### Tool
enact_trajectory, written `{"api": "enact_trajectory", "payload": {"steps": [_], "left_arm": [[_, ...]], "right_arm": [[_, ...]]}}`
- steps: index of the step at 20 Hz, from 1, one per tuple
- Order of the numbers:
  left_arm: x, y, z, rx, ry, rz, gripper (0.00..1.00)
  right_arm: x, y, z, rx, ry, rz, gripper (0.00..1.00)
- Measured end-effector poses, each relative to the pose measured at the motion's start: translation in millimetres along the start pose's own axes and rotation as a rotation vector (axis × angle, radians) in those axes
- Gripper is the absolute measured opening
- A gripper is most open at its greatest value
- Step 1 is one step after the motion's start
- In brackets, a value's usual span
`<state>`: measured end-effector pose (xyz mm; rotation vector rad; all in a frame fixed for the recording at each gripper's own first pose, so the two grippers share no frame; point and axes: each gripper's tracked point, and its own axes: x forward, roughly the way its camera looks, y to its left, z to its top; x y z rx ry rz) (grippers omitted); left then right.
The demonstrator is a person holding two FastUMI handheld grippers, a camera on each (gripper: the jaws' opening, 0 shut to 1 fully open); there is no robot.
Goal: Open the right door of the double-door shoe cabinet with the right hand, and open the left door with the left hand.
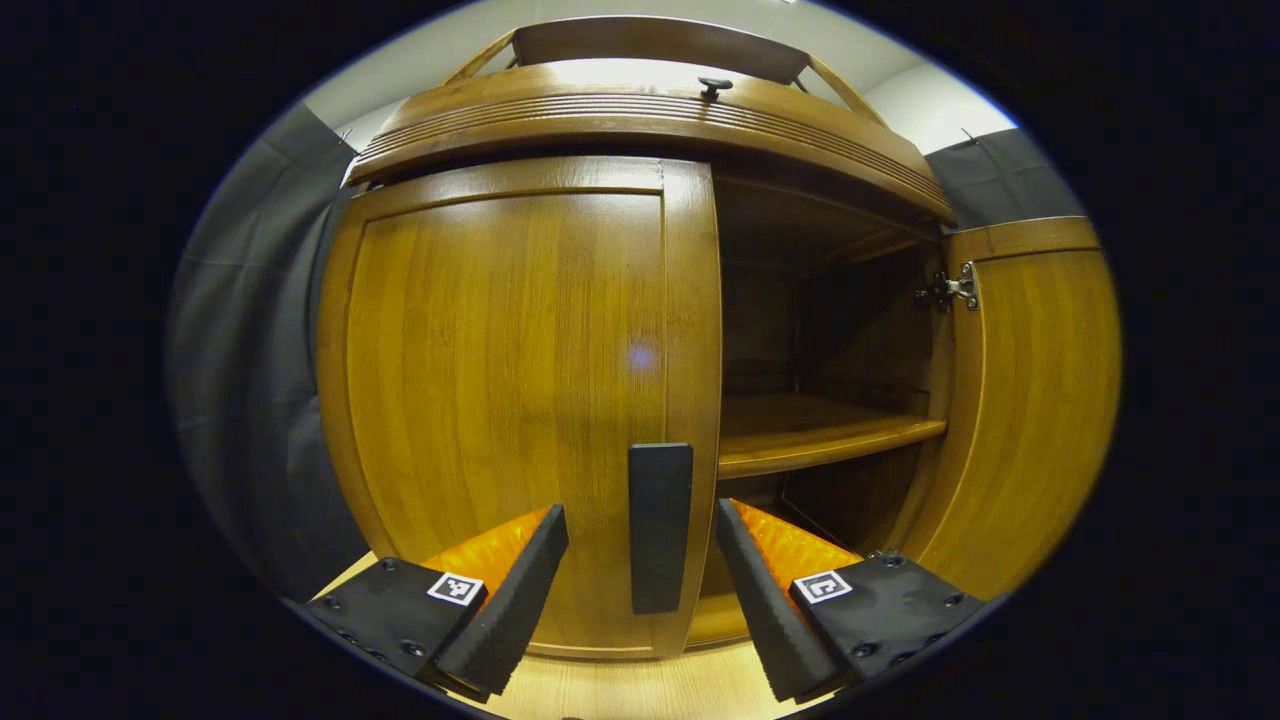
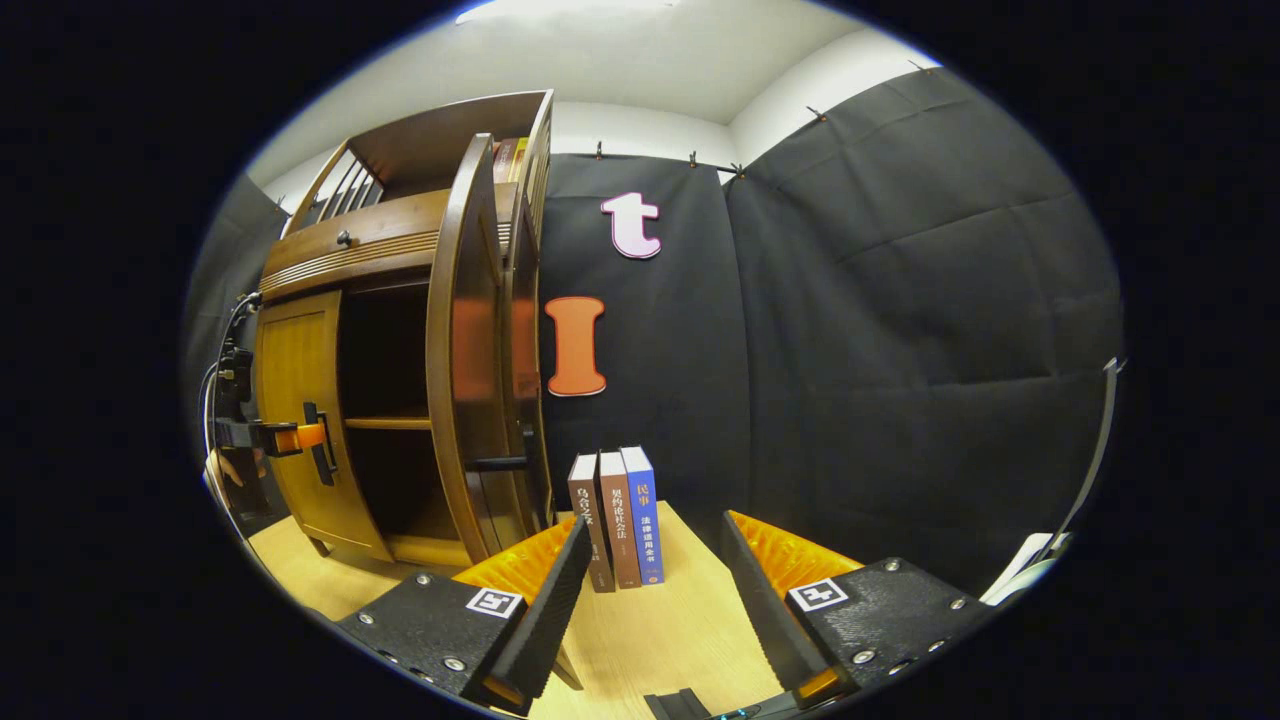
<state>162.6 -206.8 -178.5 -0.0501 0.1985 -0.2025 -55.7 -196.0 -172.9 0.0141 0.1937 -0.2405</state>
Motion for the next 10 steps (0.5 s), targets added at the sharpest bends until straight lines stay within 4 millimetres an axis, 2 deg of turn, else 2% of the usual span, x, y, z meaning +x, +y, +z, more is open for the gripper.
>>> {"api": "enact_trajectory", "payload": {"steps": [3, 7, 10], "left_arm": [[12, -4, -7, -0.013, 0.012, -0.008, 0.87], [21, -3, -13, 0.010, 0.000, 0.004, 0.69], [22, -7, -16, -0.001, 0.000, -0.010, 0.42]], "right_arm": [[2, -5, 1, 0.005, -0.004, -0.016, 0.82], [0, -8, 3, 0.008, -0.010, -0.030, 0.82], [-2, -10, 7, -0.001, -0.018, -0.042, 0.82]]}}
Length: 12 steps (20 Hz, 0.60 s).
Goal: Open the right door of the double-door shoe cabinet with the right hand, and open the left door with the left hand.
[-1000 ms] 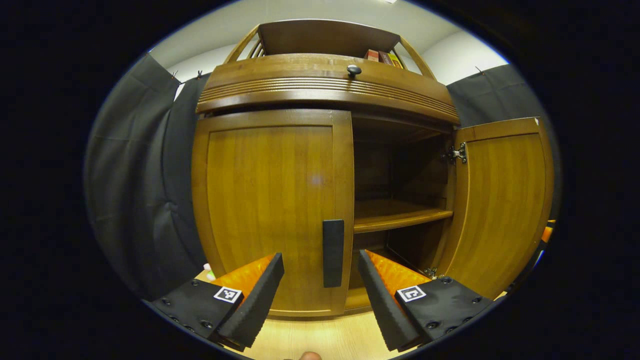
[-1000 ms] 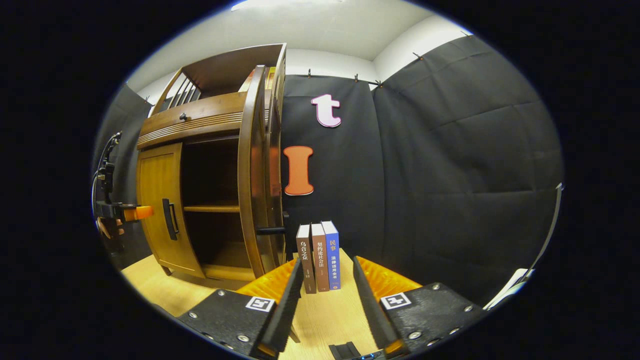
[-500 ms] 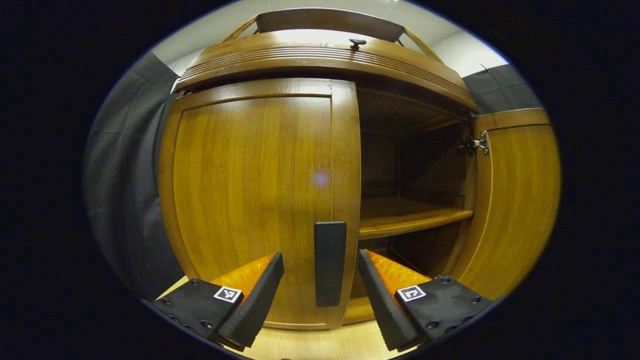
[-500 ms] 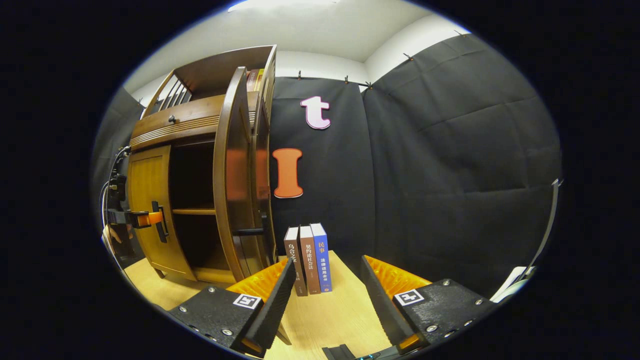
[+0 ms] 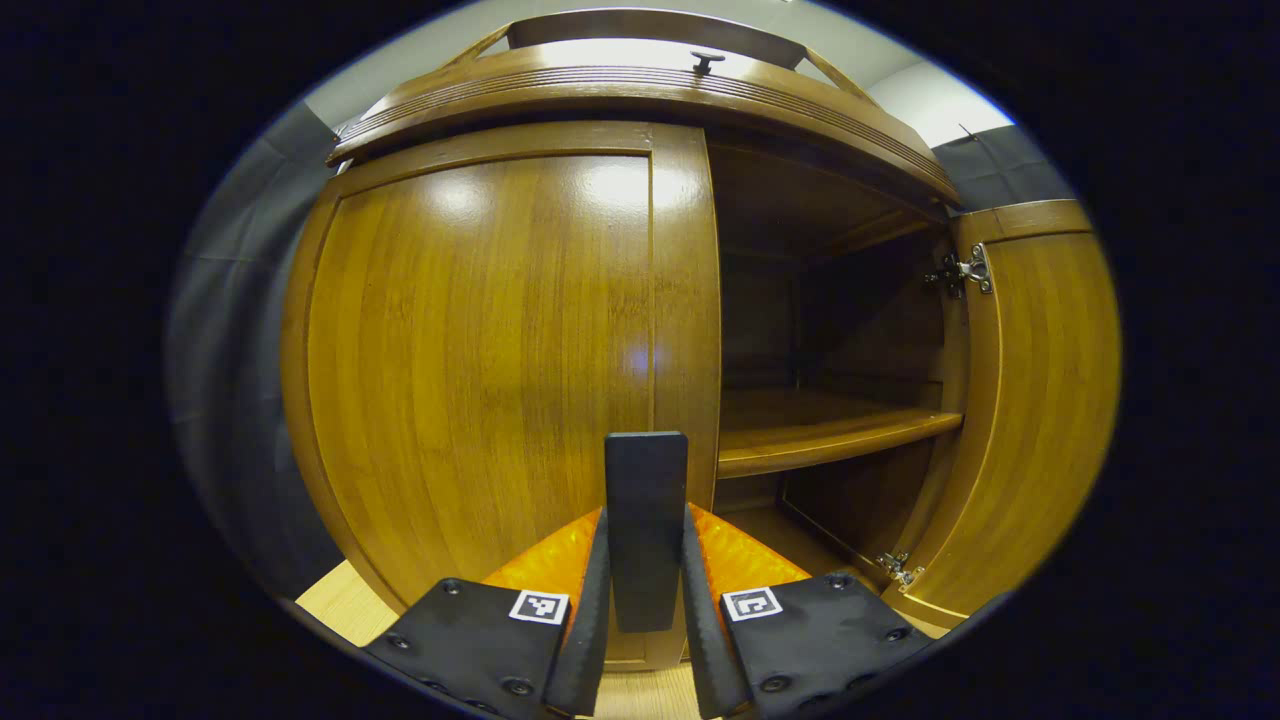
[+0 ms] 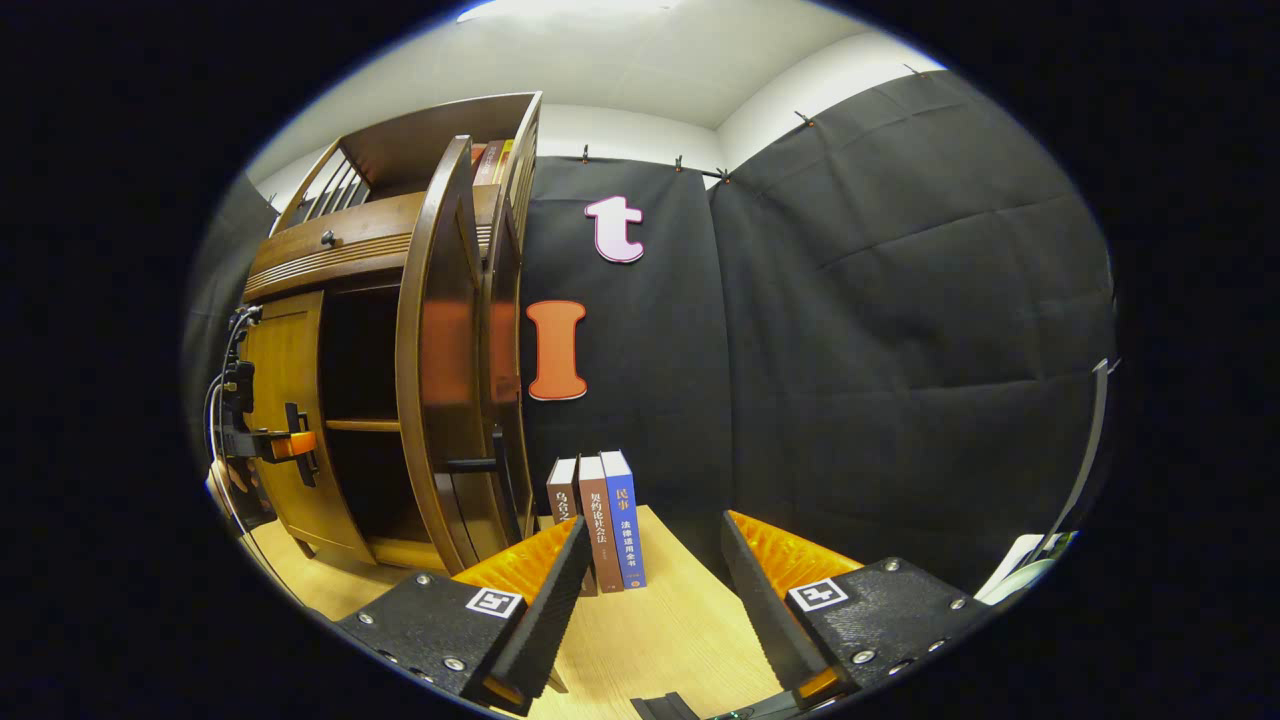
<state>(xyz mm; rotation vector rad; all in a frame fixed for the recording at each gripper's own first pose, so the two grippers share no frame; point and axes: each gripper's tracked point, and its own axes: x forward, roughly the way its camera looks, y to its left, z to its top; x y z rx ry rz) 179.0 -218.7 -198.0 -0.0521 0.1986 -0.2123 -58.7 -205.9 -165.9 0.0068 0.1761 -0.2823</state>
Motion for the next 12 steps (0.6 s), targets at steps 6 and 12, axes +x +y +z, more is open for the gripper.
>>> {"api": "enact_trajectory", "payload": {"steps": [6, 12], "left_arm": [[-14, -1, 0, -0.003, 0.016, -0.003, 0.31], [-52, 4, 2, -0.016, 0.029, -0.075, 0.31]], "right_arm": [[-8, 5, 6, -0.015, -0.006, -0.002, 0.82], [-23, 17, 20, -0.027, -0.016, 0.009, 0.82]]}}
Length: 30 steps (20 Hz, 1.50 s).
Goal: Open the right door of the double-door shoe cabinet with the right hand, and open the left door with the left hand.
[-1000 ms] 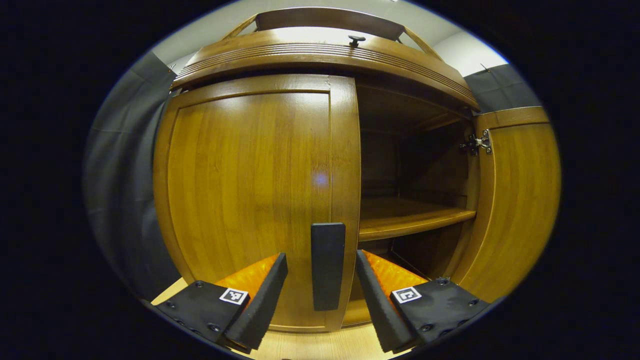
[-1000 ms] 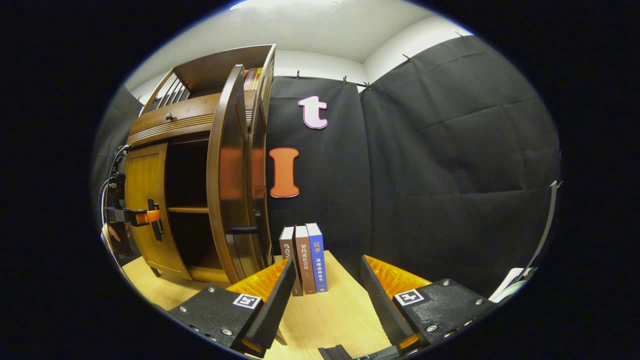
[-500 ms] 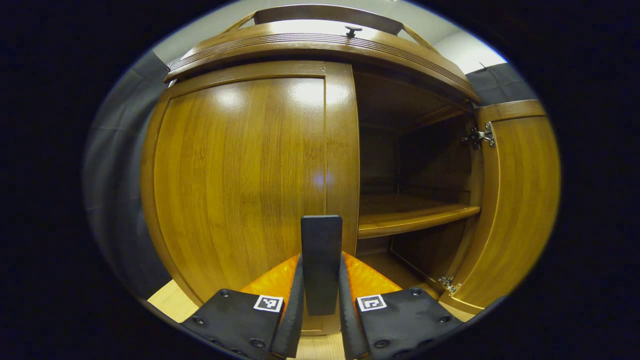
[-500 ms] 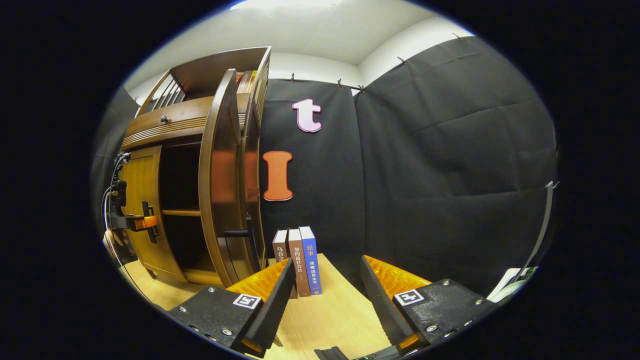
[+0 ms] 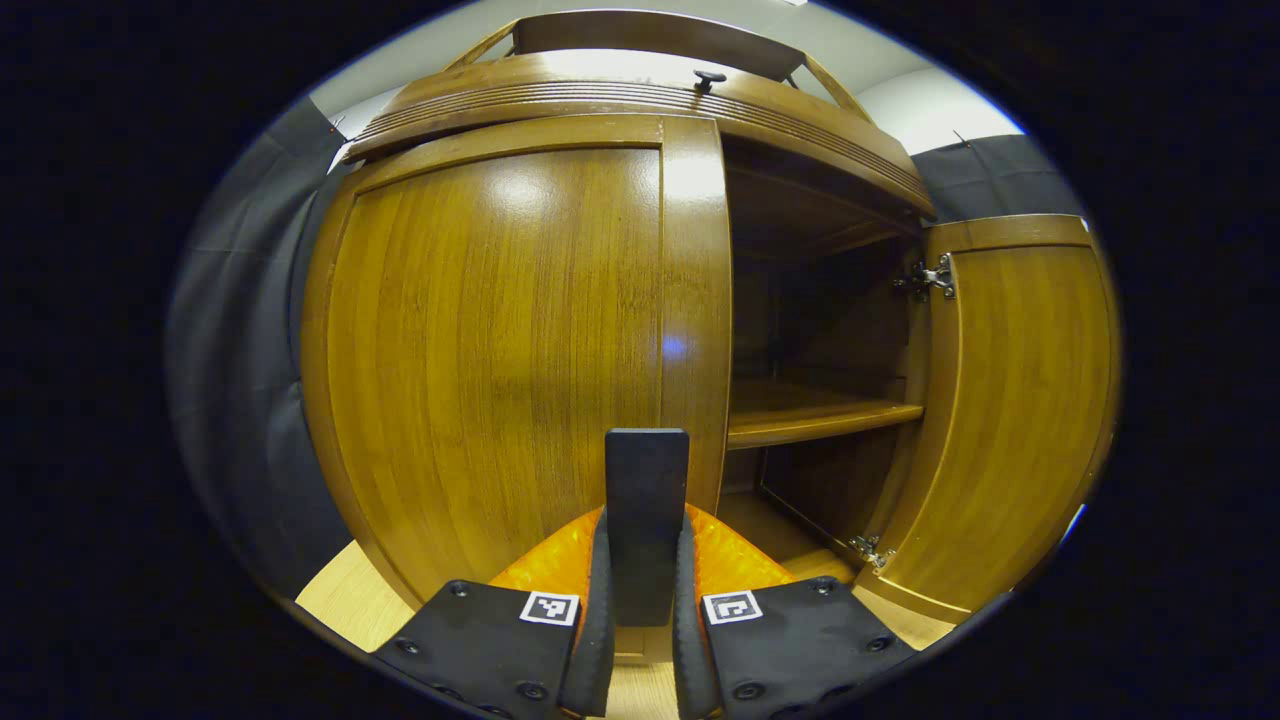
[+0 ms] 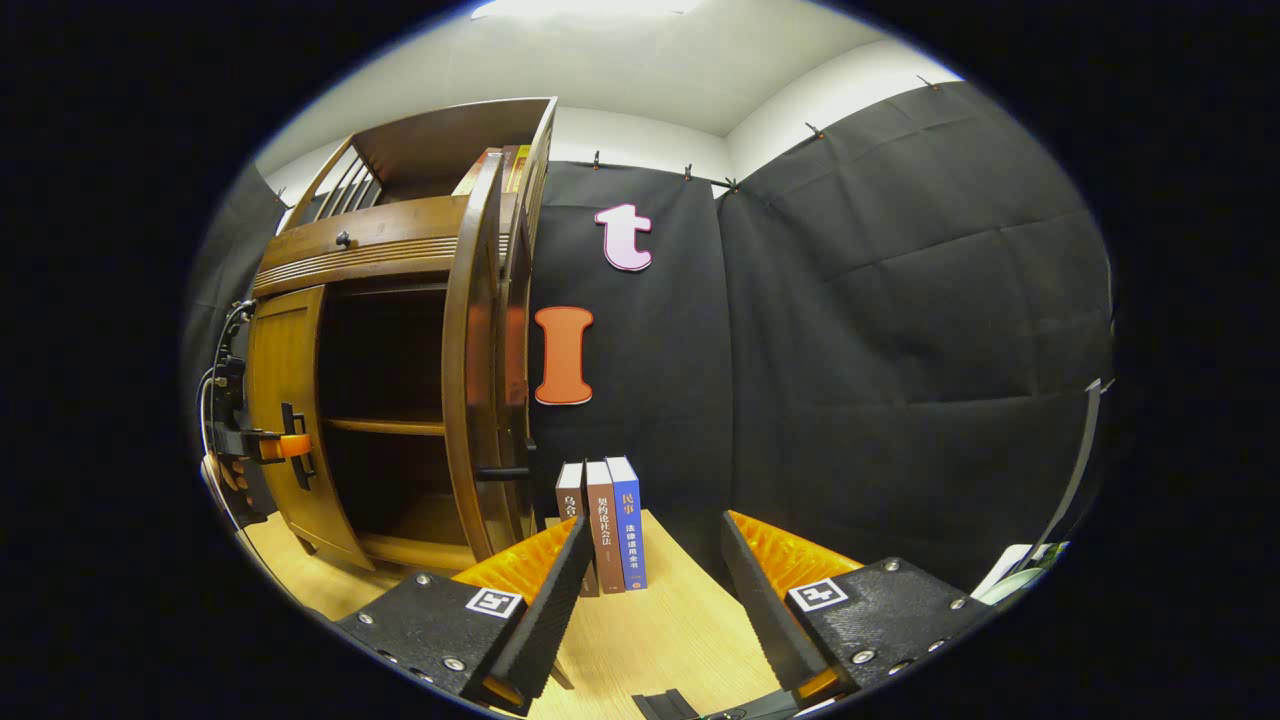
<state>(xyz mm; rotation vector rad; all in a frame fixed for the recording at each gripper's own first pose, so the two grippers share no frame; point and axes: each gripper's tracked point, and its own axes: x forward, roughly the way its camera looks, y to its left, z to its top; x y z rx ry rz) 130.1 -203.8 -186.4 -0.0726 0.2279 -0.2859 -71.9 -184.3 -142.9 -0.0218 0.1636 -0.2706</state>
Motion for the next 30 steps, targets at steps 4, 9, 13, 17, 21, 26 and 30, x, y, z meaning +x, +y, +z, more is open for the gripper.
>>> {"api": "enact_trajectory", "payload": {"steps": [4, 9, 13, 17, 21, 26, 30], "left_arm": [[-26, 2, -1, -0.009, 0.007, -0.028, 0.31], [-57, 9, -2, 0.000, 0.012, -0.051, 0.32], [-81, 19, -4, -0.001, 0.013, -0.060, 0.31], [-111, 36, -4, 0.004, 0.011, -0.052, 0.31], [-135, 54, -3, 0.013, 0.006, -0.034, 0.31], [-159, 75, -3, 0.020, 0.000, -0.005, 0.31], [-175, 95, -3, 0.015, -0.002, 0.010, 0.25]], "right_arm": [[-9, 10, 10, 0.001, -0.008, 0.011, 0.82], [-18, 32, 17, 0.004, -0.012, 0.045, 0.93], [-25, 46, 22, -0.004, -0.019, 0.071, 0.82], [-28, 65, 23, 0.009, -0.015, 0.106, 0.82], [-31, 82, 26, 0.007, -0.020, 0.139, 0.82], [-34, 108, 32, -0.004, -0.033, 0.183, 0.78], [-38, 129, 31, -0.011, -0.030, 0.220, 0.93]]}}
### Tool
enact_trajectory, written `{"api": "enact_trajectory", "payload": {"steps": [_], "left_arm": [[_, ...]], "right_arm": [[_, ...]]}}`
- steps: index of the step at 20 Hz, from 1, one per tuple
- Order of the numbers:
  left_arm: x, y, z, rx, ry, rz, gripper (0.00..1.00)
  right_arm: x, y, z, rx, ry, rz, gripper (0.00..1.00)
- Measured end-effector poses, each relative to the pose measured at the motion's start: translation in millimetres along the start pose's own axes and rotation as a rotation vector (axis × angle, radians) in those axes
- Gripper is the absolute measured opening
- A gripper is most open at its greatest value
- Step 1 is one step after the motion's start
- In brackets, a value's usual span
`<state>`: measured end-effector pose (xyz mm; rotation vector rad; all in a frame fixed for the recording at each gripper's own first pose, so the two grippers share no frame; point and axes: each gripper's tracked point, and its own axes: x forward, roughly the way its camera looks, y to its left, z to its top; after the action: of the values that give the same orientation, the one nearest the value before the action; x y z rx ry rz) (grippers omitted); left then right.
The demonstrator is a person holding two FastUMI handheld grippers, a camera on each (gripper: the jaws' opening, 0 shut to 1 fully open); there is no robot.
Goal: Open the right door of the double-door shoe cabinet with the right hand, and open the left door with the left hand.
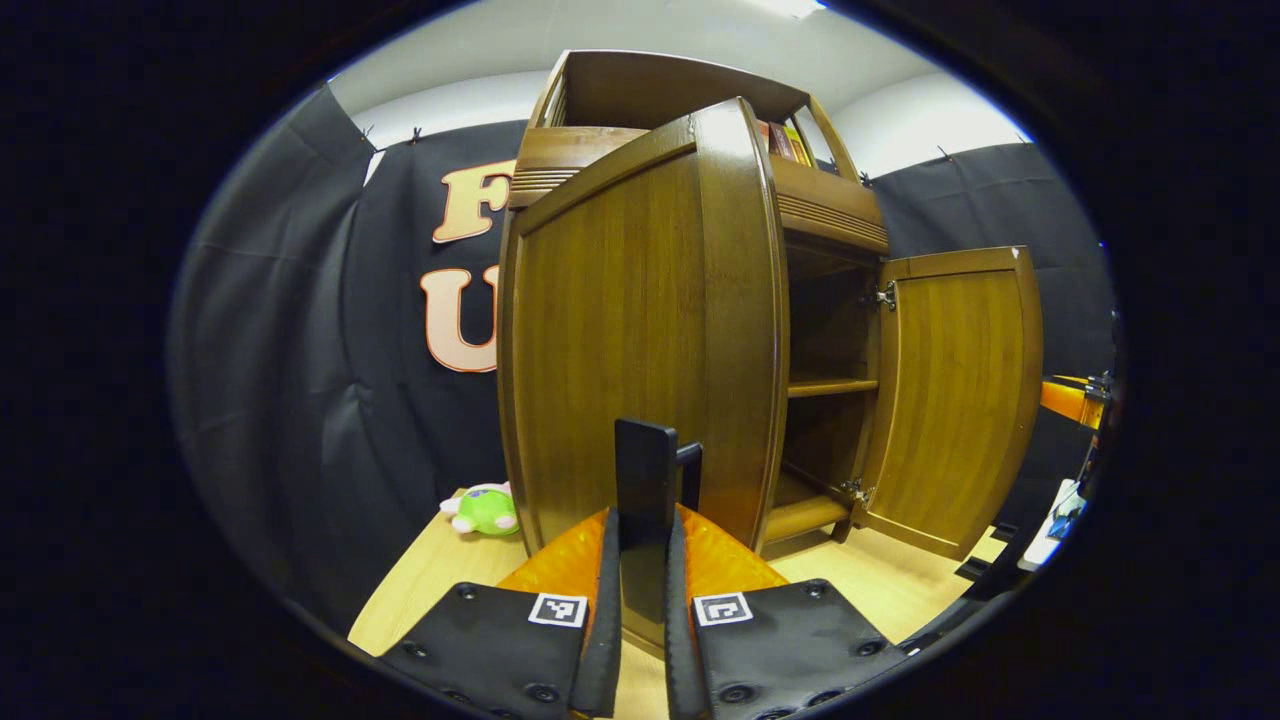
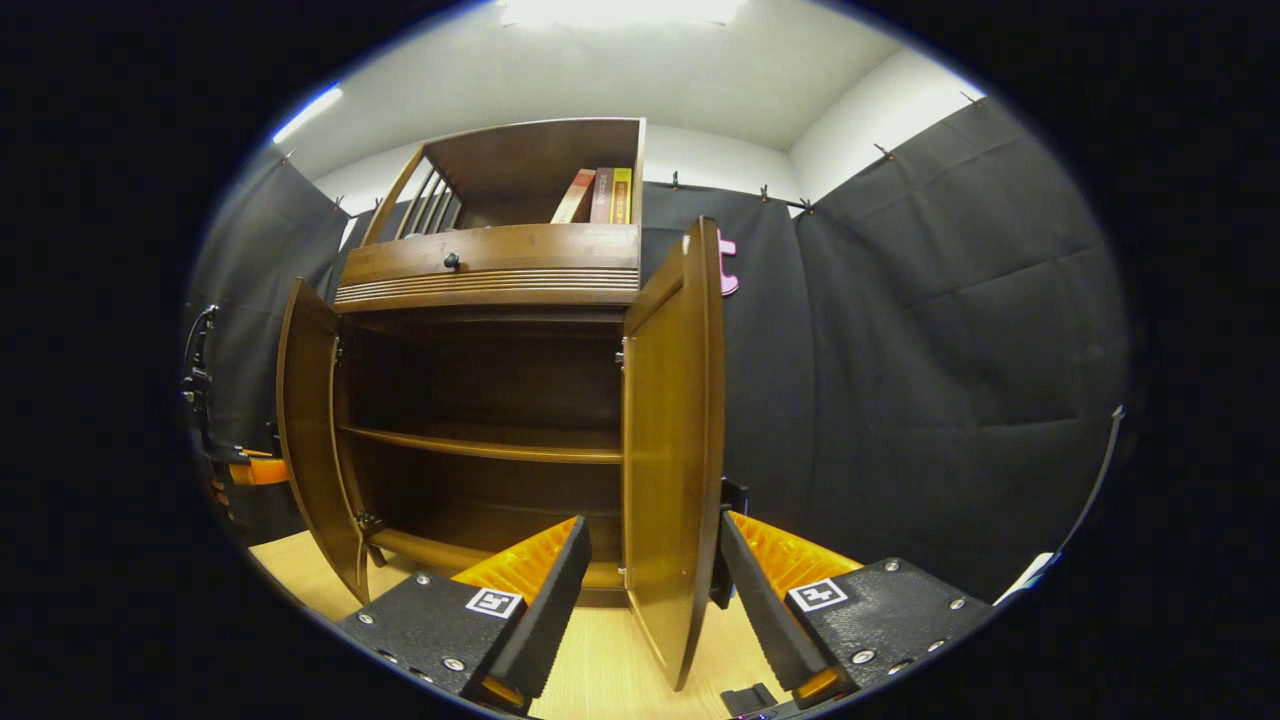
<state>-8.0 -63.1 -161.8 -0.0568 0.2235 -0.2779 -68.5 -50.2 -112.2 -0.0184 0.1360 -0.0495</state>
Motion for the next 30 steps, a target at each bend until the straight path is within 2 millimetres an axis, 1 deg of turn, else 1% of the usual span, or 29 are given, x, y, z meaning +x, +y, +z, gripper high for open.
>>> {"api": "enact_trajectory", "payload": {"steps": [1, 2, 5, 6, 8, 9, 10, 12, 16, 22, 25, 30], "left_arm": [[-3, 4, 0, -0.002, 0.002, 0.005, 0.25], [-7, 9, 0, 0.000, 0.002, 0.011, 0.25], [-17, 26, 0, 0.009, -0.001, 0.042, 0.25], [-21, 35, -1, 0.013, 0.001, 0.065, 0.25], [-28, 52, -1, 0.021, -0.002, 0.096, 0.17], [-31, 61, 2, 0.016, -0.005, 0.110, 0.17], [-33, 65, -3, 0.009, 0.003, 0.120, 0.17], [-36, 77, -5, 0.002, 0.011, 0.135, 0.16], [-42, 95, -5, 0.006, 0.010, 0.159, 0.17], [-48, 111, -10, -0.011, 0.018, 0.161, 0.15], [-52, 119, -10, -0.013, 0.016, 0.175, 0.14], [-68, 146, -6, -0.021, 0.002, 0.235, 0.14]], "right_arm": [[1, 6, 0, 0.002, 0.001, 0.010, 0.93], [2, 11, 0, 0.003, 0.001, 0.020, 0.82], [4, 26, 1, 0.000, -0.001, 0.043, 0.82], [6, 31, 1, -0.002, -0.002, 0.051, 0.82], [7, 41, 1, -0.003, 0.000, 0.067, 0.82], [7, 46, 0, -0.002, 0.001, 0.076, 0.82], [9, 51, 0, -0.002, 0.001, 0.085, 0.82], [11, 61, 0, 0.000, 0.000, 0.101, 0.82], [11, 79, -2, -0.005, 0.003, 0.130, 0.82], [17, 89, -6, 0.000, 0.012, 0.142, 0.82], [19, 94, -8, 0.006, 0.018, 0.153, 0.82], [22, 101, -10, 0.009, 0.024, 0.168, 0.82]]}}
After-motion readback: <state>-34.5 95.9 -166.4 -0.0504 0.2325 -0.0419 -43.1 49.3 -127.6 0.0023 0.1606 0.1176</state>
